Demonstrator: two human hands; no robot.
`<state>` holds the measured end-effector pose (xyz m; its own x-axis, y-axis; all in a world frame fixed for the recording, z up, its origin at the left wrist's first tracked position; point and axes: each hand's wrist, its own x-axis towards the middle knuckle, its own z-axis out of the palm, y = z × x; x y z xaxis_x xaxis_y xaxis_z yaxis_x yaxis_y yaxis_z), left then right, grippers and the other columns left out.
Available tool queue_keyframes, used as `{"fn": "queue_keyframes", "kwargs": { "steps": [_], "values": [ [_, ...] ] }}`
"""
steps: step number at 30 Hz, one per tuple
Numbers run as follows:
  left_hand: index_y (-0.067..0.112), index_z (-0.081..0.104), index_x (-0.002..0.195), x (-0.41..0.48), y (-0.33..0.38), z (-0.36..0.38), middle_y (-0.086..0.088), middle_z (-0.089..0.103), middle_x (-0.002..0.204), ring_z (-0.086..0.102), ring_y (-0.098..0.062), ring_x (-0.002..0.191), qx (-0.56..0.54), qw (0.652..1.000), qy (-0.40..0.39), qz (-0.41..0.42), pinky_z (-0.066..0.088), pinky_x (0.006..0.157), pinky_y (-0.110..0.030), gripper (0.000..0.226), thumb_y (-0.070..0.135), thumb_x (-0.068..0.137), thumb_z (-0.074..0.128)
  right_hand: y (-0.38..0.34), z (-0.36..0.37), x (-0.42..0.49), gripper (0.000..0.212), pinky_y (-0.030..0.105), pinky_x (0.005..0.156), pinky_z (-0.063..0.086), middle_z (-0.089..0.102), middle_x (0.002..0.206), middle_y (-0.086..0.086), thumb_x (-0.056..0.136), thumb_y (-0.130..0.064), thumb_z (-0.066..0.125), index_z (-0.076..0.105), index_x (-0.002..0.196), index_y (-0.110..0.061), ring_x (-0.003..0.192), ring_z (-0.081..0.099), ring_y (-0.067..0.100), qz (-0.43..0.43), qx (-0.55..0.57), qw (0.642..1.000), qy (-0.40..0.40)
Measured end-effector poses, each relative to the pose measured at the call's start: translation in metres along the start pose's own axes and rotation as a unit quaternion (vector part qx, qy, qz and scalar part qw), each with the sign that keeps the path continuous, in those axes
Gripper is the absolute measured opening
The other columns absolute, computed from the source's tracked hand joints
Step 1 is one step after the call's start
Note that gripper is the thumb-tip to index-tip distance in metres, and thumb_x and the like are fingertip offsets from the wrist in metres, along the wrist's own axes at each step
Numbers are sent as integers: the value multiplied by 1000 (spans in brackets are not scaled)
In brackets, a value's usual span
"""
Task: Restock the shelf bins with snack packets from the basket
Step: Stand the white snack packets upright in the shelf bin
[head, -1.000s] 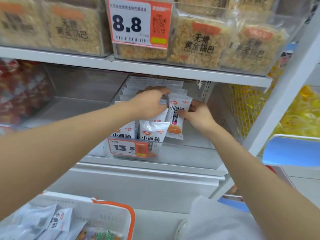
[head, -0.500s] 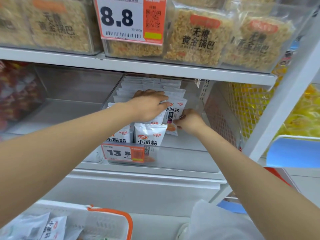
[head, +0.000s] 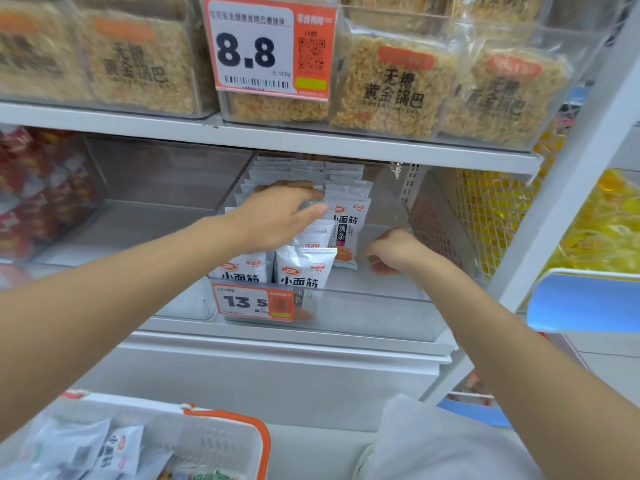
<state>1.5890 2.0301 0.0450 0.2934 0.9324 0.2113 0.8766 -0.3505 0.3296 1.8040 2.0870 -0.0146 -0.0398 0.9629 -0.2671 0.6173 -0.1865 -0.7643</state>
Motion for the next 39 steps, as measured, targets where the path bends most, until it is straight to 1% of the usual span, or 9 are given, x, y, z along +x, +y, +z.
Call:
{"fn": "queue_keyframes", "kwargs": {
  "steps": [5, 12, 16, 19, 24, 27, 29, 34, 39],
  "values": [
    [39, 62, 116, -47, -6, -16, 16, 53, 132, 40, -10, 129, 7, 999, 37, 7, 25, 112, -45, 64, 83, 71, 51, -19, 3, -47, 26, 19, 75, 54, 70, 104, 6, 89, -10, 65, 65, 115, -5, 94, 68, 13, -57, -22, 968, -242],
    [32, 70, 94, -63, -23, -3, 12, 54, 133, 37, -11, 132, -24, 997, 77, -18, 22, 112, -43, 17, 44, 82, 71, -37, 29, -58, 3, 32, 99, 51, 71, 78, -1, 89, -5, 66, 68, 89, -7, 75, 67, 7, -61, 47, 951, -299],
    [30, 70, 103, -60, -21, 0, 13, 49, 139, 35, -12, 134, 15, 998, 56, -27, 19, 111, -40, 22, 44, 87, 66, -33, 30, -62, 5, 27, 95, 50, 66, 59, -13, 91, -8, 65, 69, 88, -10, 59, 62, -3, -77, 42, 954, -288],
    [31, 68, 109, -61, -16, 1, 11, 46, 143, 32, -12, 135, 28, 997, 52, -39, 15, 110, -38, 26, 46, 88, 64, -29, 26, -61, 18, 21, 79, 53, 74, 90, 2, 88, -13, 69, 73, 103, -4, 79, 67, 7, -85, -1, 968, -237],
    [31, 65, 115, -75, -9, 3, 10, 50, 137, 35, -12, 133, 2, 991, 126, -35, 17, 108, -33, 33, 44, 85, 68, -23, 31, -77, 8, 22, 63, 44, 68, 83, -4, 84, -17, 67, 71, 91, -17, 73, 61, 12, -171, -100, 980, -10],
    [26, 64, 115, -92, -4, 5, 8, 56, 128, 42, -16, 125, 10, 982, 187, -32, 25, 102, -34, 34, 36, 83, 72, -23, 47, -103, 6, 28, 65, 45, 63, 72, -7, 81, -12, 61, 61, 80, -19, 71, 59, 15, -289, -70, 941, 158],
    [22, 64, 106, -109, -2, 6, 5, 60, 113, 48, -20, 112, 26, 974, 222, -32, 33, 95, -35, 25, 29, 83, 71, -23, 62, -126, 9, 31, 64, 44, 59, 68, -5, 79, -10, 59, 56, 77, -18, 67, 55, 18, -361, -33, 911, 194],
    [25, 48, 77, -174, -10, 15, 10, 48, 73, 46, -14, 72, -32, 970, 218, -102, 37, 64, -33, 18, 18, 80, 65, -15, 124, -159, 10, 33, 61, 45, 53, 61, -10, 76, -10, 60, 56, 77, -20, 59, 51, 13, -378, -13, 920, 105],
    [23, 54, 75, -250, -54, 41, 8, 58, 70, 52, -11, 65, -122, 962, 61, -237, 43, 64, -30, 15, 20, 81, 67, 16, 194, -170, 10, 35, 64, 48, 56, 63, -9, 76, -11, 60, 60, 78, -20, 61, 52, 10, -302, -60, 950, -55]
  ]
}}
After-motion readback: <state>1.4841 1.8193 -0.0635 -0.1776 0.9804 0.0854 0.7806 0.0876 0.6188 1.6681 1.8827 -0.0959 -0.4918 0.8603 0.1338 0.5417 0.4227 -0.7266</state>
